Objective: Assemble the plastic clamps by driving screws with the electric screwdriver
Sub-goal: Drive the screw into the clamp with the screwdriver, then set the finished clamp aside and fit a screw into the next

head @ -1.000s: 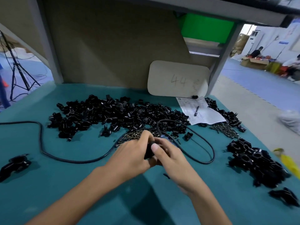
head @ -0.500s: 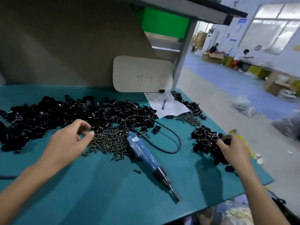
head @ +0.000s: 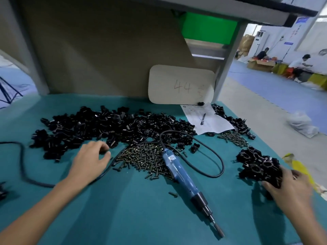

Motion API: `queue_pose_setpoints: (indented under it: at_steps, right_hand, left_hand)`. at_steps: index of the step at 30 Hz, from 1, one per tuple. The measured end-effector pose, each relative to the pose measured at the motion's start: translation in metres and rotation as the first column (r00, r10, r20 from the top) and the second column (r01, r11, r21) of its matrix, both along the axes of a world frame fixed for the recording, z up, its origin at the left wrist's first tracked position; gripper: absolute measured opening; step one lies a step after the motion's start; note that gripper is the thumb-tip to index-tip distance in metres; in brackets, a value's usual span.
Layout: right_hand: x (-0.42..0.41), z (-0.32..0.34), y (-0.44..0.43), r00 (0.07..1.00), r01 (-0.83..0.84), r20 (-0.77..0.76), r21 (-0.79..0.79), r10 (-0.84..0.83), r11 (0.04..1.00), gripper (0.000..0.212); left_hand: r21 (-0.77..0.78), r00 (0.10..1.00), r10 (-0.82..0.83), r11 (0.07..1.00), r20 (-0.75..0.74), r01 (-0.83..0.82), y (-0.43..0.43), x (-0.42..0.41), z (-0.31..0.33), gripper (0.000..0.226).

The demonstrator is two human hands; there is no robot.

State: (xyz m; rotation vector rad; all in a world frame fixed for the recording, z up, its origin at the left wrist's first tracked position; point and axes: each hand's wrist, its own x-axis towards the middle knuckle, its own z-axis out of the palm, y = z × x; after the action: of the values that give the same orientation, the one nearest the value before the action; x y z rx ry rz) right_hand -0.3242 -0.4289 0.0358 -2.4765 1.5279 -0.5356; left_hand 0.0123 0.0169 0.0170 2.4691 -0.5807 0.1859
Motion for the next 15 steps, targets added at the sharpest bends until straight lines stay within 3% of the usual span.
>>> queue_pose_setpoints:
  at_steps: [2,5,10,12,15]
  right_hand:
    - [0.023,0.011,0.015,0.996,-0.082,-0.028,-0.031,0.081,0.996,0.071]
    - [0.078,0.031,0.053,0.937,-0.347,-0.03,0.022,0.348,0.937,0.056]
    - [0.21,0.044,0.129,0.608,-0.791,-0.021,0.075,0.794,0.607,0.04]
    - [0.262,0.037,0.151,0.489,-0.864,-0.078,0.091,0.869,0.494,0.04]
    - [0.322,0.024,0.164,0.41,-0.886,-0.24,0.126,0.88,0.447,0.048]
  left_hand:
    - [0.054,0.999,0.051,0.997,0.014,-0.052,0.007,0.015,0.0,0.012]
    - [0.151,0.994,0.111,0.982,0.006,-0.111,0.01,0.038,0.004,0.03]
    - [0.233,0.997,-0.02,0.972,-0.075,0.037,-0.007,0.057,0.005,0.058]
    - [0.282,0.992,-0.056,0.956,-0.117,0.087,-0.017,0.06,0.001,0.067]
    - [0.306,0.989,-0.022,0.95,-0.149,0.067,-0.02,0.069,-0.005,0.063]
